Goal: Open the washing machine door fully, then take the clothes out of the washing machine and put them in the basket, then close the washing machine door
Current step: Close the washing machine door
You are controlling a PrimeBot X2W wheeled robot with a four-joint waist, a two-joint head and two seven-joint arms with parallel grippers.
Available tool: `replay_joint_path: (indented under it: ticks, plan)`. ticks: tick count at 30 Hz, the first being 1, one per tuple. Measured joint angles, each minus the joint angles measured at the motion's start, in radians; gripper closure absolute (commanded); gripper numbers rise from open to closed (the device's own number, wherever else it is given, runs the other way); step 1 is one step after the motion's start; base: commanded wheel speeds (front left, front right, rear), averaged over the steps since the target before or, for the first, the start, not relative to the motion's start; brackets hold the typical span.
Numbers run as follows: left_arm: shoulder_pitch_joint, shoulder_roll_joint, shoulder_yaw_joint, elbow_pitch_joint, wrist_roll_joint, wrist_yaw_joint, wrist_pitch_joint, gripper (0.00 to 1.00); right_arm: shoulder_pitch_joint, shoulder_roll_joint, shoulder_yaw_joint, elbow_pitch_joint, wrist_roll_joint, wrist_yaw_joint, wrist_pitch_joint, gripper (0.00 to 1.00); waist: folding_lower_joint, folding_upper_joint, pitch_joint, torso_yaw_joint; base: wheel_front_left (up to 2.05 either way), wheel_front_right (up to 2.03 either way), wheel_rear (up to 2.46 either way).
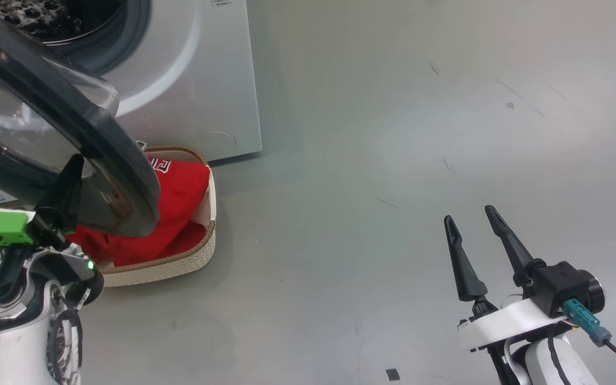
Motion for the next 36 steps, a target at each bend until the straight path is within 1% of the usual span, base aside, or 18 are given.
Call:
replay_joint_path:
  ticks: [8, 13, 19, 26, 30, 33, 36]
  plan:
    - [-0.033, -0.004, 0.012, 0.013, 0.0, -0.011, -0.041, 1.0, 0.0, 0.002, -0.003, -0.003, 0.008, 0.0, 0.0, 0.0, 0.0, 0.0, 0.022, -0.043, 0.0, 0.0, 0.0]
    - [-0.054, -0.005, 0.027, 0.018, 0.0, -0.028, -0.076, 1.0, 0.0, 0.003, 0.0, -0.004, 0.009, 0.0, 0.0, 0.0, 0.0, 0.0, 0.035, -0.072, 0.0, 0.0, 0.0]
    - [-0.079, -0.006, 0.042, 0.022, 0.0, -0.037, -0.103, 1.0, -0.001, 0.003, 0.002, -0.008, 0.013, -0.002, 0.0, 0.0, 0.0, 0.0, 0.051, -0.102, 0.0, 0.0, 0.0]
    - [-0.101, -0.005, 0.053, 0.038, 0.01, -0.053, -0.138, 1.0, -0.002, 0.004, 0.012, -0.01, 0.043, -0.01, 0.0, 0.0, 0.0, 0.0, 0.066, -0.144, 0.0, 0.0, 0.0]
    - [-0.116, -0.006, 0.045, 0.055, 0.036, -0.053, -0.144, 1.0, -0.002, 0.004, 0.012, -0.012, 0.046, -0.018, 0.0, 0.0, 0.0, 0.0, 0.073, -0.164, 0.0, 0.0, 0.0]
    - [-0.132, -0.007, 0.037, 0.065, 0.038, -0.053, -0.144, 1.0, -0.002, 0.004, 0.008, -0.015, 0.052, -0.026, 0.0, 0.0, 0.0, 0.0001, 0.076, -0.174, 0.0, 0.0, 0.0]
    - [-0.145, -0.009, 0.034, 0.075, 0.038, -0.053, -0.144, 1.0, -0.002, 0.004, 0.007, -0.018, 0.053, -0.027, 0.0, 0.0, 0.0, 0.0, 0.077, -0.176, 0.0, 0.0, 0.0]
